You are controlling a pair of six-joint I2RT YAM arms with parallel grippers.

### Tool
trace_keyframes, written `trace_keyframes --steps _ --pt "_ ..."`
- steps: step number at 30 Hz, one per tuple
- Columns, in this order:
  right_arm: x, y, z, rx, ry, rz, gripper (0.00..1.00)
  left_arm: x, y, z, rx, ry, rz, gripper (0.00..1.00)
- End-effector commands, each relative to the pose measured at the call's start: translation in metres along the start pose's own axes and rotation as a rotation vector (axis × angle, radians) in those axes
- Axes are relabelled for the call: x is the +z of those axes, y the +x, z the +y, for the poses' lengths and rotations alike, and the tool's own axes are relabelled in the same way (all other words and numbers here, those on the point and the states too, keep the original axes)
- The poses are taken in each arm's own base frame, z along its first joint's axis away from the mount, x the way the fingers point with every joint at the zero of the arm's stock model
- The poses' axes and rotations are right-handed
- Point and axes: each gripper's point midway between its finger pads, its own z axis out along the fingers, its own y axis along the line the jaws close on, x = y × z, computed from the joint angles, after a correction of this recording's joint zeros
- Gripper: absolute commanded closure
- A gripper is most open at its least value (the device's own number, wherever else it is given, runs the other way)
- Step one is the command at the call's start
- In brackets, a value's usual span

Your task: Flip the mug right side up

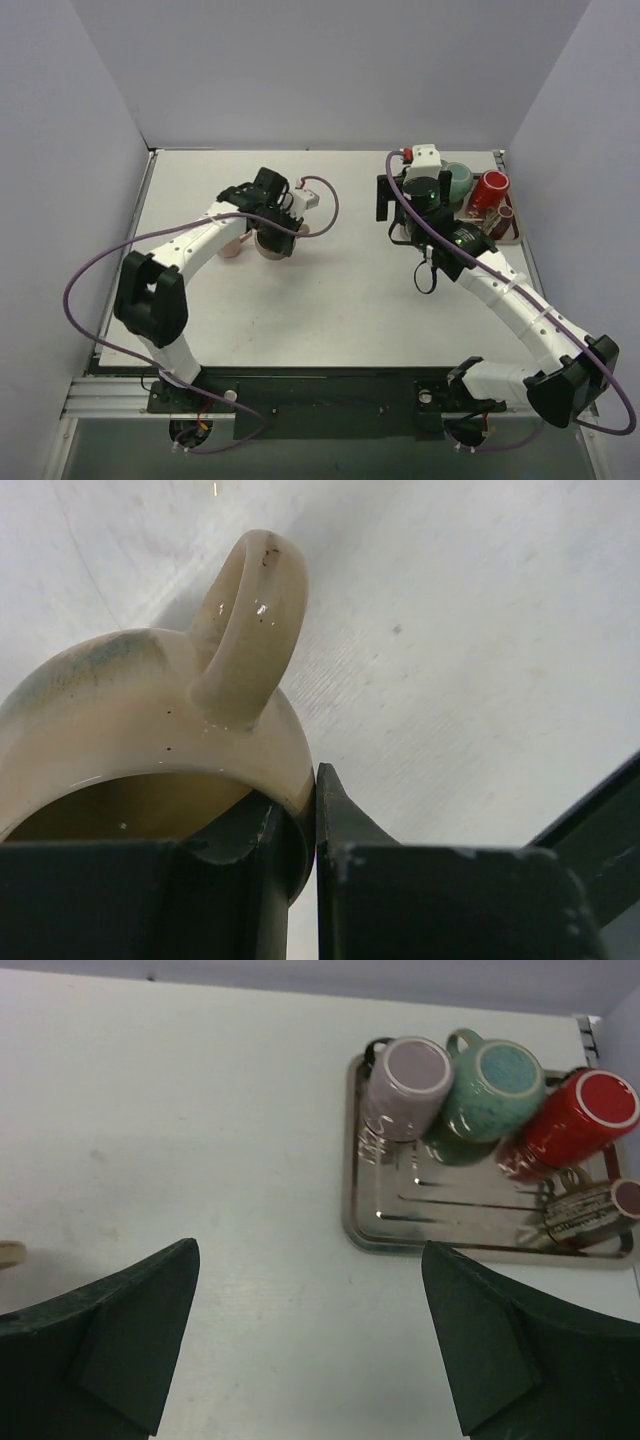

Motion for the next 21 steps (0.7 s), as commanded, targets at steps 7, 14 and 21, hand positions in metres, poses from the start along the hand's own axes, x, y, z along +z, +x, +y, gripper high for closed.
trace_keyframes --steps 7,14,21 --pt "0.01 0.051 -0.095 0.045 0.306 0.152 0.12 0.035 0.021 0.051 0.161 -0.239 0.226 1.0" --pt "0.016 0.057 -0.141 0.134 0.363 0.189 0.13 0.059 0.02 0.053 0.113 -0.16 0.202 1.0" --pt "0.023 0.062 -0.183 0.211 0.401 0.239 0.14 0.067 0.026 0.062 0.061 -0.088 0.203 0.85"
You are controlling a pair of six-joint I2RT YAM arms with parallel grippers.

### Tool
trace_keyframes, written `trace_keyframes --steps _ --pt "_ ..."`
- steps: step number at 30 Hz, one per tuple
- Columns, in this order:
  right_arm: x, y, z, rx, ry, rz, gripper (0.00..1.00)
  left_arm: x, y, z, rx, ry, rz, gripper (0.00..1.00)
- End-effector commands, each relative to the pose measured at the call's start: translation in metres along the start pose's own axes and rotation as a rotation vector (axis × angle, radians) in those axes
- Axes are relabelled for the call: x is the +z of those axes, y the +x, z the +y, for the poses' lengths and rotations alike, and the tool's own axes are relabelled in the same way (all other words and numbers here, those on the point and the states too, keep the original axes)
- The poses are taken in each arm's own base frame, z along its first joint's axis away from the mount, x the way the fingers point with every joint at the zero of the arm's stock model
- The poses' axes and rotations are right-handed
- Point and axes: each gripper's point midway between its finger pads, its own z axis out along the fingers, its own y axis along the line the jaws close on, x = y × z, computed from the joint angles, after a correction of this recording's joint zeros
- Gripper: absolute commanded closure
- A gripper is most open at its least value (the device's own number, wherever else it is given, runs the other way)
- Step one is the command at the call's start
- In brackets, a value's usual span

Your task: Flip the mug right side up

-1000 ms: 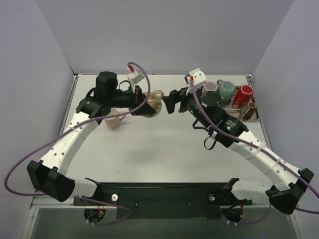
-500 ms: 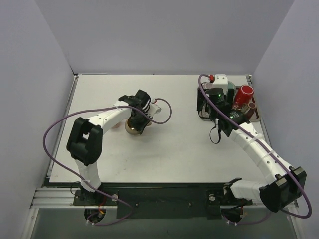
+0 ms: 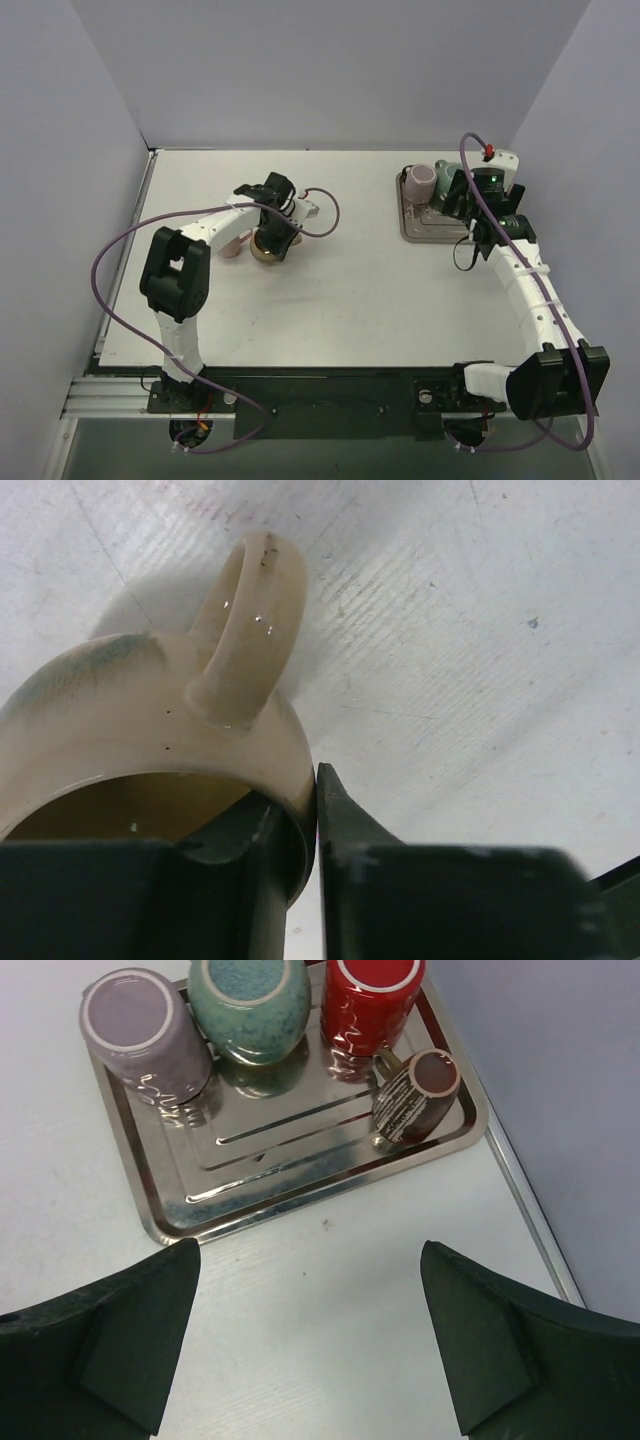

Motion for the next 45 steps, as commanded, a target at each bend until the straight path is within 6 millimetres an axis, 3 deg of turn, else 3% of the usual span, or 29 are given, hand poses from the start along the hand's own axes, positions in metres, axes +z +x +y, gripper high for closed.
trace_keyframes --steps 1,2,3,5,8,9,14,15,16,24,28,34,40,45 --pt "0.013 -0.015 -0.018 0.052 -0.002 0.035 0.14 -0.007 -0.029 0.011 0.01 0.025 -0.103 0.7" --pt "0.016 -0.015 -0.018 0.042 -0.006 0.046 0.14 -0.011 -0.03 0.011 0.018 0.03 -0.111 0.62" --pt "0.027 -0.018 -0.032 0.05 0.033 0.067 0.14 -0.016 -0.031 0.008 0.018 0.051 -0.125 0.44" --pt "0.04 -0.022 -0.042 0.011 0.072 0.103 0.14 -0.029 -0.034 0.006 0.022 0.072 -0.156 0.34" --pt "0.073 -0.026 -0.058 -0.091 0.157 0.181 0.14 -0.06 -0.041 -0.001 0.047 0.099 -0.223 0.29" --pt "0.076 -0.025 -0.062 -0.12 0.173 0.216 0.14 -0.068 -0.043 -0.006 0.057 0.12 -0.241 0.22" --pt "0.133 -0.023 -0.064 -0.331 0.173 0.368 0.15 -0.118 -0.045 -0.017 0.119 0.138 -0.337 0.16" --pt "0.135 -0.019 -0.065 -0.361 0.171 0.404 0.16 -0.124 -0.044 -0.018 0.13 0.14 -0.352 0.16" --pt "0.15 -0.021 -0.065 -0.403 0.176 0.426 0.16 -0.126 -0.042 -0.019 0.129 0.147 -0.355 0.15" --pt "0.193 -0.01 -0.08 -0.629 0.233 0.537 0.15 -0.119 -0.037 -0.011 0.13 0.164 -0.342 0.15" --pt "0.197 0.004 -0.092 -0.724 0.263 0.609 0.15 -0.116 -0.035 -0.009 0.132 0.157 -0.342 0.15" --pt "0.202 0.04 -0.09 -0.666 0.164 0.696 0.19 -0.118 -0.04 -0.01 0.134 0.16 -0.361 0.15" --pt "0.199 0.06 -0.065 -0.576 0.035 0.72 0.23 -0.123 -0.04 -0.011 0.145 0.155 -0.376 0.15" --pt "0.186 0.057 -0.037 -0.491 -0.094 0.695 0.27 -0.127 -0.042 -0.011 0.152 0.153 -0.385 0.15"
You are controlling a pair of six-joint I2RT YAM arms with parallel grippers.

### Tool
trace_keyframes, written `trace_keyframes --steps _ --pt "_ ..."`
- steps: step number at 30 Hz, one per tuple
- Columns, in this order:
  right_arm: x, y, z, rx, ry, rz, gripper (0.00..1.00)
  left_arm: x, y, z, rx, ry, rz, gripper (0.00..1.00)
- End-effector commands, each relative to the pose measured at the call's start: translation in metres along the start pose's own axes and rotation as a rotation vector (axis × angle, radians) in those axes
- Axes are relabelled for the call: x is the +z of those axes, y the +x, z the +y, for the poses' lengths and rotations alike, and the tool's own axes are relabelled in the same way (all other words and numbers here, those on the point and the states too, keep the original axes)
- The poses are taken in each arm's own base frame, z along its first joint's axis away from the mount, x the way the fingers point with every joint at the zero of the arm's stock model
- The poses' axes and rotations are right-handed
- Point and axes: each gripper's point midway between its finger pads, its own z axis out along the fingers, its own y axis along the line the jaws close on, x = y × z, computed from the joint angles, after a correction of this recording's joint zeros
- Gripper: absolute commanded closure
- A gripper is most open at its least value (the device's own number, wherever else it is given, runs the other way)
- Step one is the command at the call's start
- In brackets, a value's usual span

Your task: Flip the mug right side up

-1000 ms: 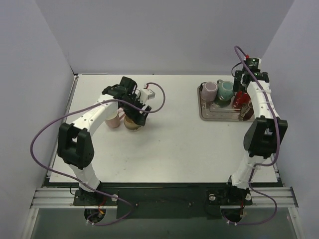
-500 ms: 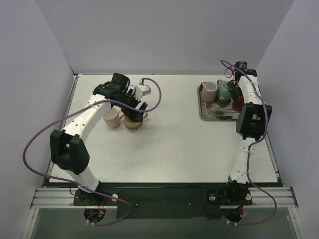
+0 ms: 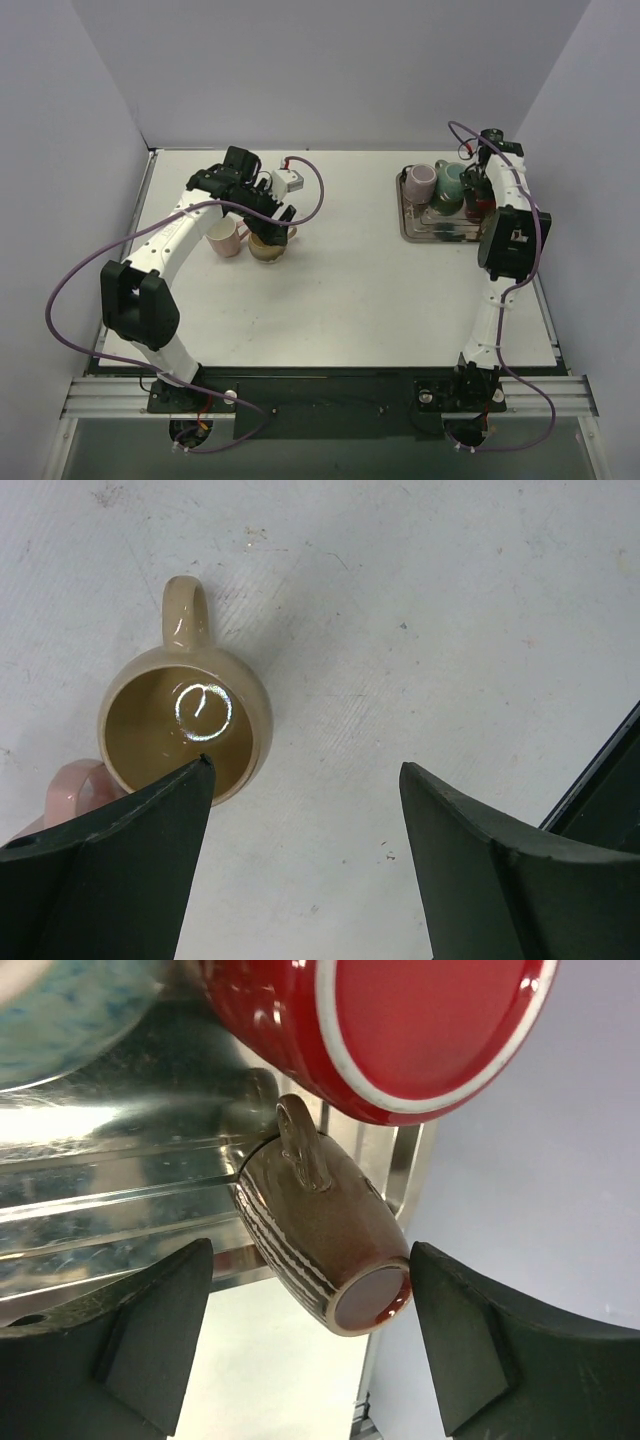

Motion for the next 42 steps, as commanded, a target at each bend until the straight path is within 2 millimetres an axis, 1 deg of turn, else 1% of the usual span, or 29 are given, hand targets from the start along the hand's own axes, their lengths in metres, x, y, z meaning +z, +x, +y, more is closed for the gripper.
trace_keyframes --steps 1,6,7,8,9,10,11,12,13,14,15,16,19,22,23,24,25,26,29,30,31,33,35,37,38,39,40,41,42 --pt "-0.027 0.0 0.038 0.037 -0.196 -0.035 0.27 -0.012 -0.013 -0.004 0.045 0.01 -0.059 0.15" --pt "-0.042 -0.001 0.053 0.005 -0.265 -0.032 0.28 -0.014 -0.012 -0.005 0.056 0.011 -0.061 0.15" --pt "-0.043 -0.002 0.054 -0.016 -0.256 -0.027 0.28 -0.015 -0.012 -0.005 0.057 0.011 -0.061 0.15" --pt "-0.043 -0.002 0.048 -0.031 -0.194 -0.014 0.28 -0.014 -0.011 -0.005 0.059 0.012 -0.059 0.15" --pt "-0.039 -0.006 0.042 -0.047 -0.144 -0.012 0.27 -0.014 -0.011 -0.004 0.059 0.011 -0.059 0.15" --pt "-0.038 -0.008 0.029 -0.073 -0.046 -0.003 0.24 -0.014 -0.011 -0.005 0.06 0.012 -0.058 0.15" --pt "-0.029 -0.01 0.028 -0.088 -0.011 0.01 0.24 -0.015 -0.011 -0.004 0.063 0.01 -0.059 0.15" --pt "-0.029 -0.014 0.02 -0.116 0.042 0.013 0.23 -0.014 -0.011 -0.004 0.059 0.012 -0.058 0.15" --pt "-0.021 -0.014 0.022 -0.136 0.053 0.03 0.23 -0.013 -0.009 -0.003 0.057 0.012 -0.054 0.15" --pt "-0.02 -0.019 0.019 -0.154 0.072 0.027 0.23 -0.014 -0.01 -0.003 0.058 0.013 -0.056 0.15" --pt "-0.012 -0.019 0.02 -0.168 0.079 0.038 0.23 -0.012 -0.01 -0.003 0.058 0.015 -0.057 0.15" --pt "-0.01 -0.02 0.017 -0.177 0.097 0.044 0.24 -0.012 -0.01 -0.003 0.059 0.014 -0.057 0.15" --pt "0.007 -0.015 0.021 -0.219 0.085 0.075 0.27 -0.01 -0.009 -0.001 0.054 0.018 -0.05 0.15" --pt "0.019 -0.008 0.032 -0.255 0.014 0.089 0.42 -0.01 -0.007 0.0 0.053 0.008 -0.05 0.15" --pt "0.023 -0.008 0.034 -0.259 0.011 0.094 0.45 -0.009 -0.006 -0.001 0.051 0.009 -0.047 0.15" --pt "0.027 -0.008 0.034 -0.267 0.01 0.098 0.51 -0.01 -0.005 0.0 0.051 0.004 -0.045 0.15" --pt "0.03 -0.006 0.036 -0.274 0.003 0.106 0.54 -0.011 -0.006 0.0 0.051 0.0 -0.046 0.15" --pt "0.032 -0.008 0.038 -0.28 -0.007 0.101 0.6 -0.013 -0.006 0.0 0.054 -0.002 -0.048 0.15" --pt "0.034 -0.009 0.042 -0.284 -0.024 0.093 0.69 -0.014 -0.007 0.0 0.056 -0.01 -0.049 0.15" --pt "0.034 -0.008 0.043 -0.29 -0.032 0.095 0.77 -0.015 -0.007 0.001 0.057 -0.013 -0.049 0.15" --pt "0.034 -0.008 0.044 -0.291 -0.039 0.092 0.81 -0.015 -0.007 0.001 0.057 -0.015 -0.05 0.15" --pt "0.033 -0.008 0.043 -0.294 -0.036 0.093 1.0 -0.015 -0.006 0.002 0.056 -0.019 -0.046 0.15" --pt "0.029 -0.006 0.045 -0.31 -0.048 0.09 1.0 -0.016 -0.006 0.002 0.058 -0.023 -0.045 0.15" --pt "0.019 -0.007 0.045 -0.328 -0.048 0.077 1.0 -0.017 -0.006 0.002 0.06 -0.028 -0.045 0.15" --pt "0.011 -0.009 0.041 -0.326 -0.039 0.059 1.0 -0.017 -0.006 0.003 0.06 -0.031 -0.043 0.15" --pt "0.008 -0.008 0.044 -0.342 -0.04 0.059 1.0 -0.019 -0.006 0.003 0.062 -0.034 -0.046 0.15" --pt "-0.002 -0.013 0.039 -0.331 -0.026 0.031 1.0 -0.019 -0.007 0.003 0.064 -0.034 -0.047 0.15" --pt "-0.005 -0.012 0.041 -0.336 -0.025 0.029 1.0 -0.02 -0.008 0.003 0.064 -0.036 -0.049 0.15" --pt "-0.016 -0.018 0.035 -0.322 -0.011 -0.002 1.0 -0.02 -0.008 0.003 0.062 -0.036 -0.049 0.15"
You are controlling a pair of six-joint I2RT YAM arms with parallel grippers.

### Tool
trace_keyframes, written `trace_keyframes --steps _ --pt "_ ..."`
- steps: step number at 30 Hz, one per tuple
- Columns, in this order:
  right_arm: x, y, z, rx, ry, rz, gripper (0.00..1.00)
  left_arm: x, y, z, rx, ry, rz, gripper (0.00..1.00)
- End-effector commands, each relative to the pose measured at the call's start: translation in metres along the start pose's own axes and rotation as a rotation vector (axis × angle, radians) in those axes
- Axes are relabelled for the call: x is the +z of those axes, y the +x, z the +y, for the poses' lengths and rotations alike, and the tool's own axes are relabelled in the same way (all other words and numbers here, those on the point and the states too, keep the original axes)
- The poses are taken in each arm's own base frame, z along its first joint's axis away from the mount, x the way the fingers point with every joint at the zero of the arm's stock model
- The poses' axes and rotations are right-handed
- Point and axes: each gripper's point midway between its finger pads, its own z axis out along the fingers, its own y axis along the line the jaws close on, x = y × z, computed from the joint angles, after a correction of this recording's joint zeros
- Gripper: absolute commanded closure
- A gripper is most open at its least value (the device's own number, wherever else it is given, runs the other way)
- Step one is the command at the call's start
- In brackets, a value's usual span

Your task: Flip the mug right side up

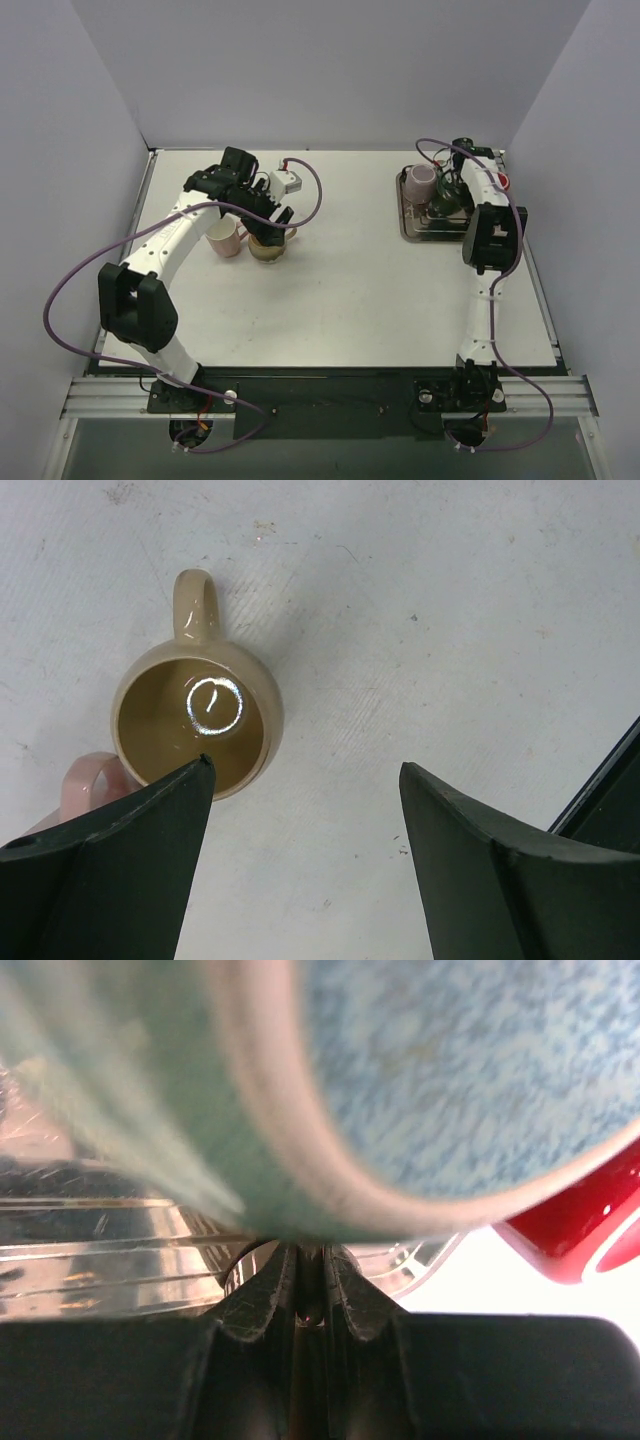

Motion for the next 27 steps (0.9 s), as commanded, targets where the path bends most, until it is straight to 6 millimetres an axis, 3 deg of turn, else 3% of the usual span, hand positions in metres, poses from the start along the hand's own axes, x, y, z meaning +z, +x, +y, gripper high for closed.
trace_keyframes --steps 1,6,7,8,12,14,17,18,21,22,23,24,25,26,27 --pt "-0.049 0.001 -0.01 -0.002 0.029 -0.059 1.0 -0.018 -0.012 -0.001 0.032 -0.026 -0.053 0.15" --pt "-0.103 -0.007 -0.029 0.085 0.087 -0.215 1.0 -0.022 -0.015 -0.006 0.026 -0.007 -0.064 0.15" --pt "-0.101 -0.004 -0.024 0.088 0.075 -0.215 1.0 -0.023 -0.015 -0.008 0.026 -0.001 -0.068 0.15" --pt "-0.116 -0.009 -0.029 0.106 0.096 -0.264 1.0 -0.024 -0.016 -0.009 0.026 0.003 -0.071 0.15" --pt "-0.136 -0.004 -0.022 0.123 0.103 -0.306 1.0 -0.03 -0.02 -0.017 0.019 0.027 -0.095 0.15" --pt "-0.161 -0.013 -0.011 0.137 0.113 -0.36 1.0 -0.034 -0.022 -0.022 0.02 0.048 -0.115 0.15" --pt "-0.211 -0.021 -0.001 0.146 0.149 -0.461 1.0 -0.044 -0.03 -0.031 0.025 0.085 -0.168 0.15" --pt "-0.229 -0.027 0.011 0.143 0.15 -0.5 1.0 -0.047 -0.033 -0.032 0.019 0.092 -0.18 0.15" --pt "-0.297 -0.031 0.023 0.192 0.163 -0.675 1.0 -0.064 -0.049 -0.043 -0.018 0.173 -0.273 0.15" --pt "-0.313 -0.036 0.039 0.194 0.143 -0.724 1.0 -0.072 -0.054 -0.048 -0.054 0.211 -0.307 0.15" --pt "-0.34 -0.034 0.038 0.235 0.139 -0.807 1.0 -0.075 -0.058 -0.05 -0.063 0.231 -0.329 0.15" --pt "-0.356 -0.038 0.059 0.234 0.093 -0.862 1.0 -0.082 -0.06 -0.056 -0.092 0.266 -0.351 0.15" --pt "-0.39 -0.038 0.071 0.238 0.062 -0.968 1.0 -0.086 -0.062 -0.058 -0.101 0.282 -0.364 0.14" --pt "-0.399 -0.038 0.083 0.242 0.029 -1.003 1.0 -0.095 -0.064 -0.067 -0.098 0.322 -0.392 0.15" --pt "-0.429 -0.035 0.099 0.233 -0.007 -1.096 1.0 -0.099 -0.064 -0.071 -0.101 0.338 -0.402 0.15"
